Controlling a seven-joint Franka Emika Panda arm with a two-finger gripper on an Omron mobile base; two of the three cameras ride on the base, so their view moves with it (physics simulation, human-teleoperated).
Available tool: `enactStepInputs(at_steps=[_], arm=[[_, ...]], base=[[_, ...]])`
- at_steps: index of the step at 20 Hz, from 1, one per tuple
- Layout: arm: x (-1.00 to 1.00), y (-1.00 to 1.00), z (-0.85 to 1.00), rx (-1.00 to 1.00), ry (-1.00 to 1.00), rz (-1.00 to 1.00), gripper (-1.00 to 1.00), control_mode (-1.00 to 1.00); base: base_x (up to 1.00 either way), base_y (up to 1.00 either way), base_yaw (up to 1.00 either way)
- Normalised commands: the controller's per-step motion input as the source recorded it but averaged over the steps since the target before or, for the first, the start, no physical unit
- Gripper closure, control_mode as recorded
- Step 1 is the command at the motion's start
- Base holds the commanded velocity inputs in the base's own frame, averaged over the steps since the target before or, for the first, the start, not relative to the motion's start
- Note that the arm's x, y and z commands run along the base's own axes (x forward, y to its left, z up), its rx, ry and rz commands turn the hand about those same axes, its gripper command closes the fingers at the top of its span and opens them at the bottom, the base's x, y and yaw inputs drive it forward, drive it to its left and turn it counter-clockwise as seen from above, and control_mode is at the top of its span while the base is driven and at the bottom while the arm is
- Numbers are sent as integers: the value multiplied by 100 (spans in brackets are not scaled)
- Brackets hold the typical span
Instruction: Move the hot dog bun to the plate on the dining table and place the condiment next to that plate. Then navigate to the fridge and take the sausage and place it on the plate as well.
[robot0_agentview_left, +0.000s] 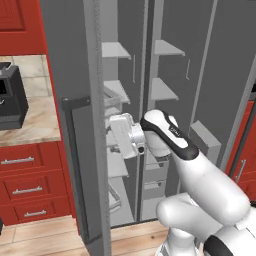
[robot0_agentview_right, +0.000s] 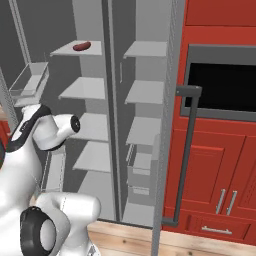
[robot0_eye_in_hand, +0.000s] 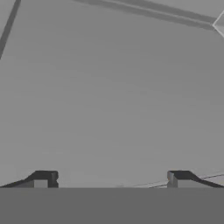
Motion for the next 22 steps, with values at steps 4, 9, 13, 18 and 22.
enactStepInputs(at_steps=[4, 9, 13, 18, 22], arm=[[-21, 74, 0, -5, 0, 12, -100, -100], [-10, 70, 0, -7, 0, 11, -100, -100], [-8, 62, 0, -14, -3, 8, -100, -100], [-13, 55, 0, -16, -8, 6, -100, -100], [-20, 45, 0, -23, -14, 4, -100, -100]], base=[[0, 0, 0], [0, 0, 0], [0, 0, 0], [0, 0, 0], [0, 0, 0]])
